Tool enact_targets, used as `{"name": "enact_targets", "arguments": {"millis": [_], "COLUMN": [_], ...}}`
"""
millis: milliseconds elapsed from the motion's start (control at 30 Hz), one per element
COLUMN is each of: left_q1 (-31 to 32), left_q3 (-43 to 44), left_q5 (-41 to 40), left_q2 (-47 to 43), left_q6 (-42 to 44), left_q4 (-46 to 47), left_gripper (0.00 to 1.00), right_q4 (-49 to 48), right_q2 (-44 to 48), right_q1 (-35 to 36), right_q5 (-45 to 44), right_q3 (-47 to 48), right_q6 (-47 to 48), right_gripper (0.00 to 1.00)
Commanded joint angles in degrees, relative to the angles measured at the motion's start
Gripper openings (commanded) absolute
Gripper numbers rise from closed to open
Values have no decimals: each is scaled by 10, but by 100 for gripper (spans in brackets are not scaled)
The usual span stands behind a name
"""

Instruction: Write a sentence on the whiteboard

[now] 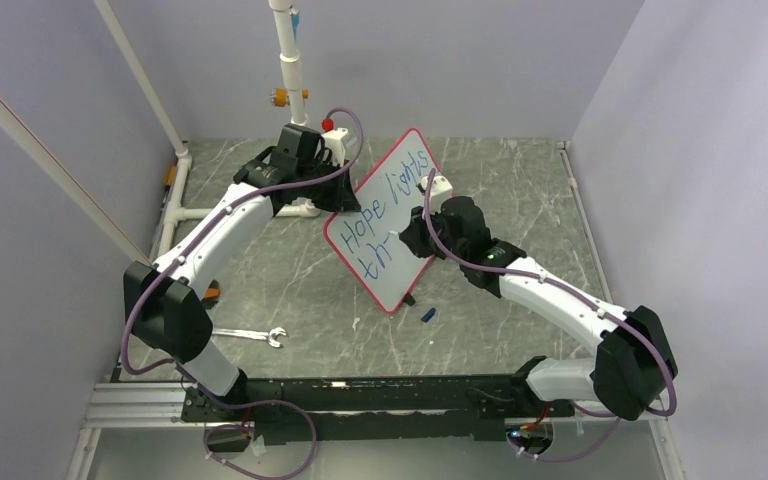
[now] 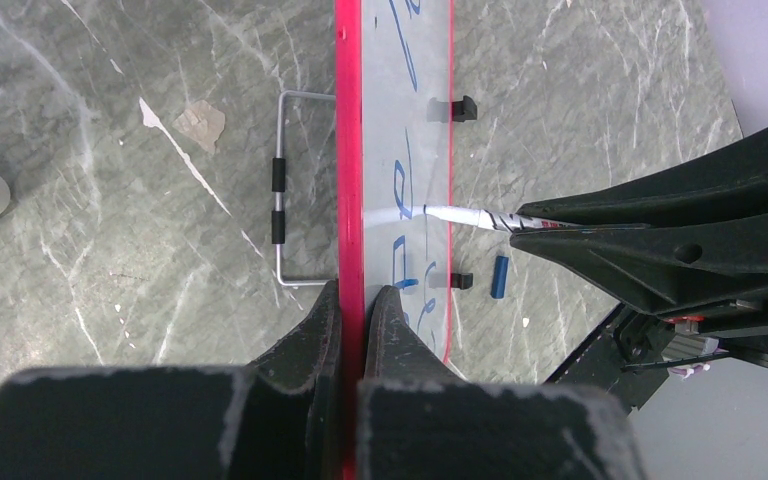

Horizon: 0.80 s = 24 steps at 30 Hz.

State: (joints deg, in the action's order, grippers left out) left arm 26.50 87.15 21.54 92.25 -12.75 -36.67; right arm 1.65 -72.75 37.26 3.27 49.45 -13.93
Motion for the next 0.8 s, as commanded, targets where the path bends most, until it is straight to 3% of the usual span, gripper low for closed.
{"name": "enact_targets", "arguments": {"millis": [0, 767], "left_q1": [9, 9], "left_q3": [-8, -8], "left_q5": [-121, -124], "left_q2": [18, 20], "left_q6": [101, 103], "left_q4": [-53, -53], "left_gripper": [0, 0], "right_q4": [-19, -20], "right_q2": [2, 23], "right_q1": [2, 8], "right_q5": [30, 71], "right_q3": [18, -39], "right_q6": [3, -1], "right_gripper": [0, 0]}}
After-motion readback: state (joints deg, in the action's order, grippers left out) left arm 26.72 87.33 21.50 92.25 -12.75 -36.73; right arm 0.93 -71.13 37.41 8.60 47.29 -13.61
